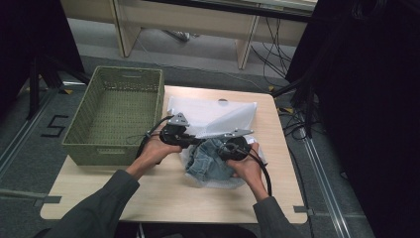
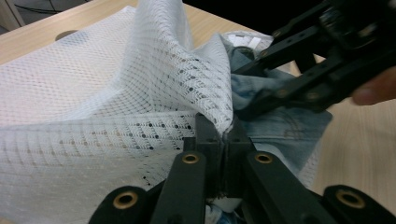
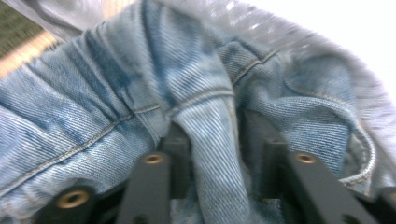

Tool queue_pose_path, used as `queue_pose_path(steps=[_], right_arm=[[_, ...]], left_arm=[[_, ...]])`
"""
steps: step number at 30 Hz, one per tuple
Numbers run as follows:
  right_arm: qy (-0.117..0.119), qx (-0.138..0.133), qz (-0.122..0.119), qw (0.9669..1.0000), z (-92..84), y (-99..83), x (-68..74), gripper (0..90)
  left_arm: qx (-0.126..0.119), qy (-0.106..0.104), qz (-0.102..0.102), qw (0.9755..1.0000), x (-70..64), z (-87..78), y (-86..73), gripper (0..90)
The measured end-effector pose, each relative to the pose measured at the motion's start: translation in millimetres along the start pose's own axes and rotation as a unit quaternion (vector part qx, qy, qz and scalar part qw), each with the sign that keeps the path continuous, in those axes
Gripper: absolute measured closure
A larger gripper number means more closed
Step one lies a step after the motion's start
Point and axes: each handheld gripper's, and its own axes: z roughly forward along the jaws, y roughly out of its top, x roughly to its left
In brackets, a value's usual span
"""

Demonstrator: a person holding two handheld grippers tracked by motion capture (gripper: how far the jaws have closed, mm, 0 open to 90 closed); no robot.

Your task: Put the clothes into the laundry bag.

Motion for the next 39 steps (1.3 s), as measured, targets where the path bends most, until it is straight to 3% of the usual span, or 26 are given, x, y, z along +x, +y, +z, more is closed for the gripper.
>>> queue_pose_path(steps=[5, 6, 8, 11, 13, 14, 18, 19, 20, 22, 24, 25, 26, 27, 28, 30, 32, 35, 39], right_arm=[[0.020, -0.017, -0.020, 0.9995, -34.7, 1.8, 5.1, 43.9], [0.024, -0.022, -0.012, 0.9994, -40.3, 2.1, 7.4, 43.7], [0.035, -0.047, -0.023, 0.9980, -56.3, 2.8, 14.4, 43.5], [0.067, -0.041, -0.037, 0.9962, -69.5, -1.7, 31.0, 42.8], [0.082, -0.046, -0.056, 0.9940, -62.9, -10.8, 43.5, 40.7], [0.093, -0.030, -0.054, 0.9938, -60.1, -14.3, 49.1, 39.6], [0.107, -0.006, -0.107, 0.9884, -31.2, -24.3, 73.4, 34.8], [0.105, 0.004, -0.117, 0.9875, -23.6, -25.5, 81.1, 33.7], [0.088, 0.010, -0.140, 0.9862, -15.6, -25.1, 85.0, 33.4], [0.049, 0.032, -0.162, 0.9851, 3.2, -24.0, 90.7, 39.1], [0.047, 0.039, -0.153, 0.9864, 11.5, -22.0, 89.0, 53.6], [0.028, 0.026, -0.163, 0.9859, 13.0, -19.2, 85.8, 61.4], [0.017, 0.010, -0.154, 0.9879, 14.2, -18.4, 85.4, 65.8], [0.030, 0.022, -0.151, 0.9878, 9.3, -13.1, 78.3, 68.9], [0.027, 0.010, -0.131, 0.9910, 7.3, -12.0, 75.6, 70.8], [0.025, -0.004, -0.104, 0.9943, -4.2, -6.4, 62.4, 72.3], [0.008, -0.025, -0.092, 0.9954, -13.9, -1.9, 47.7, 73.2], [0.004, -0.039, -0.053, 0.9978, -18.4, 3.4, 30.2, 73.5], [0.007, -0.010, -0.024, 0.9996, 1.4, -4.7, 20.7, 73.5]], left_arm=[[0.000, 0.003, -0.005, 1.0000, 0.1, 0.4, 1.2, 87.0], [0.001, 0.004, -0.004, 1.0000, -0.2, 0.3, 1.2, 87.0], [0.002, 0.005, -0.003, 1.0000, -0.3, -0.3, 1.4, 87.0], [0.003, 0.006, -0.007, 1.0000, 0.7, -1.1, 1.3, 86.9], [0.003, 0.007, -0.008, 0.9999, 0.9, -1.0, 1.2, 86.9], [0.002, 0.003, -0.009, 1.0000, 1.0, -0.4, 1.2, 87.0], [0.006, 0.006, -0.008, 0.9999, -0.5, 0.3, 1.6, 87.1], [0.006, 0.005, -0.009, 0.9999, -0.7, 0.8, 1.6, 87.1], [0.008, 0.002, -0.010, 0.9999, -0.5, 1.1, 1.4, 87.2], [0.007, -0.001, -0.012, 0.9999, -1.7, 2.0, 0.5, 87.5], [0.013, -0.002, -0.009, 0.9999, -2.7, 1.7, 0.1, 87.7], [0.016, -0.003, -0.007, 0.9998, -2.8, 1.3, 0.0, 87.8], [0.018, -0.005, -0.006, 0.9998, -2.8, 1.3, 0.0, 87.9], [0.020, -0.008, -0.008, 0.9997, -3.4, 1.5, -0.1, 88.0], [0.017, -0.012, 0.000, 0.9998, -2.7, 2.2, 0.6, 88.0], [0.019, -0.018, -0.011, 0.9996, -5.0, -1.4, 1.5, 88.0], [0.013, -0.018, -0.013, 0.9997, -5.2, -3.4, 3.1, 88.0], [0.012, -0.017, -0.011, 0.9997, -4.6, -4.7, 4.7, 88.0], [0.024, -0.016, -0.008, 0.9995, -4.1, -2.1, -0.4, 87.9]])
